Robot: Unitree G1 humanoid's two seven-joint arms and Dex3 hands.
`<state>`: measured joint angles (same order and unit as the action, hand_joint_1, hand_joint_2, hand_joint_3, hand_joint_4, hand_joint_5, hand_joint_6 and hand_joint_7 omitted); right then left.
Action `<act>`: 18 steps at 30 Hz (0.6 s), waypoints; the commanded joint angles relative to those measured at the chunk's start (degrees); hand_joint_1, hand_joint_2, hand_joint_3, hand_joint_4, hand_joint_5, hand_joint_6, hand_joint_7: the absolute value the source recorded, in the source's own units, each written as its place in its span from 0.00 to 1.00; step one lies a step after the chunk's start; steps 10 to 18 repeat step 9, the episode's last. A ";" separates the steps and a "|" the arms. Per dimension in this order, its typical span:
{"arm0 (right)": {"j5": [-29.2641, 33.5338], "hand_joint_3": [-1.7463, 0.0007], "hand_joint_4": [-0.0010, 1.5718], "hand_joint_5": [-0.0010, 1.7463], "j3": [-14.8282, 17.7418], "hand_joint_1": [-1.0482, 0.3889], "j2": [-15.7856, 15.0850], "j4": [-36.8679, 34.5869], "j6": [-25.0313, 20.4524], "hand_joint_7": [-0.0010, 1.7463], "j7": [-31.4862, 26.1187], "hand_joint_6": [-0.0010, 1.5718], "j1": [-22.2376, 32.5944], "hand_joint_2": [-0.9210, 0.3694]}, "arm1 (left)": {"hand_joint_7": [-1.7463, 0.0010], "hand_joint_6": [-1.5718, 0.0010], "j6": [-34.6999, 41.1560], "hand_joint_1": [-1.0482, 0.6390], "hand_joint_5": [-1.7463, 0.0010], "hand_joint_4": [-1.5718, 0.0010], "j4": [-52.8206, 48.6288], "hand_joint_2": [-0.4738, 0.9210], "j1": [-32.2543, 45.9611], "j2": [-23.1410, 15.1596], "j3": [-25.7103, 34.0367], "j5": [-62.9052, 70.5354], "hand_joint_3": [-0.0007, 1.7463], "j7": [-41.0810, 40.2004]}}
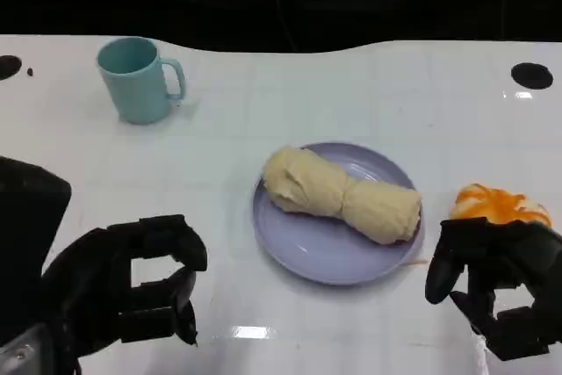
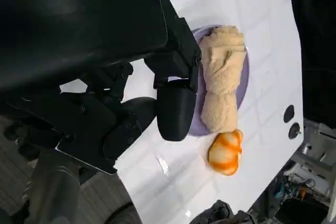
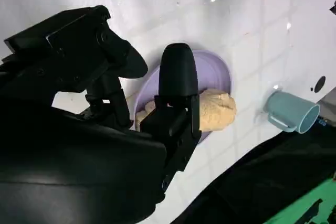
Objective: Grasp the towel on the left side of the plate with the left hand and place it into the plate.
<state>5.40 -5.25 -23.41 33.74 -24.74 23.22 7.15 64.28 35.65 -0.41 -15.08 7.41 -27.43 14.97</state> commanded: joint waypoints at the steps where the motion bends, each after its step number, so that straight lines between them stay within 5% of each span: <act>1: 0.31 0.35 0.46 0.99 0.86 0.76 -0.37 0.29 -0.93 0.83 -0.70 0.45 -0.09 0.29 | 0.04 0.56 -0.83 0.57 0.00 0.47 -1.21 0.75 -0.52 -1.82 0.08 0.19 0.71 0.27; 18: -0.11 0.35 0.46 1.00 1.34 0.77 -0.28 1.41 -2.90 0.82 -1.25 0.45 -0.17 0.29 | 0.04 0.56 -0.53 0.58 0.00 0.47 -1.48 0.75 -0.60 -2.37 -0.38 -0.03 0.71 0.07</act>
